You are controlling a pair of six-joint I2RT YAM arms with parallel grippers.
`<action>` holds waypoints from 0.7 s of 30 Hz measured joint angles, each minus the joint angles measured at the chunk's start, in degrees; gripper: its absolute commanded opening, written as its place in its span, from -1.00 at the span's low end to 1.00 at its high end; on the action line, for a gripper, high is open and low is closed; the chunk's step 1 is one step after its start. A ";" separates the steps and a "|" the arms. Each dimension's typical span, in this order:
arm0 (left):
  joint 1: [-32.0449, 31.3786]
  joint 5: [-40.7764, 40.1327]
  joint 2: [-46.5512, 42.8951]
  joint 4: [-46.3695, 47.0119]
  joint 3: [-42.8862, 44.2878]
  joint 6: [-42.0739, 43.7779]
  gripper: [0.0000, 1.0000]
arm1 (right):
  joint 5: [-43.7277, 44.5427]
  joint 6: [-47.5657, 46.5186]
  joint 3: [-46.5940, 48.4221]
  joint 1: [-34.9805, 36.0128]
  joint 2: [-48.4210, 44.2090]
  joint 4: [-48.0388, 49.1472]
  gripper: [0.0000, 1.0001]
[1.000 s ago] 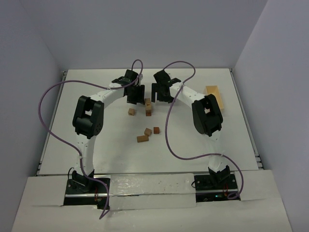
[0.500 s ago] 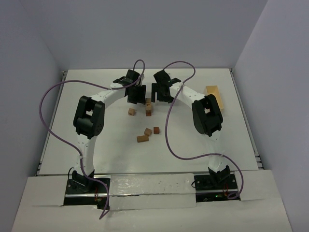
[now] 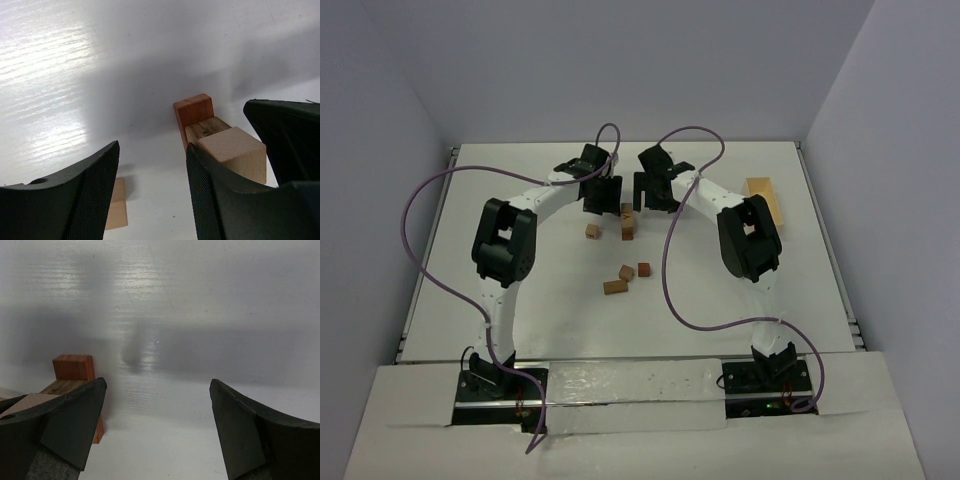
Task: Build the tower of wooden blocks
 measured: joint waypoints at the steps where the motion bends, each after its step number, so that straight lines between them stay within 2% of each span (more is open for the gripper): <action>1: 0.10 0.01 -0.06 0.01 -0.03 0.18 0.27 | -0.02 -0.10 -0.13 -0.02 -0.01 0.23 0.84; 6: 1.94 1.06 -2.47 -0.54 -1.12 2.36 0.31 | -0.70 -1.07 -2.51 -0.59 -1.14 1.04 0.86; 11: 6.94 6.84 -9.76 -2.13 -3.00 7.30 0.42 | -1.74 -2.91 -6.39 -2.20 -6.03 1.96 0.93; 15: 11.00 14.63 -16.35 -4.94 -3.21 18.67 0.44 | -4.29 -5.11 -10.06 -4.96 -12.04 3.74 0.99; 21: 10.67 27.48 -21.78 -13.94 -6.52 40.60 0.44 | -13.26 -10.10 -13.01 -10.09 -17.32 6.01 0.99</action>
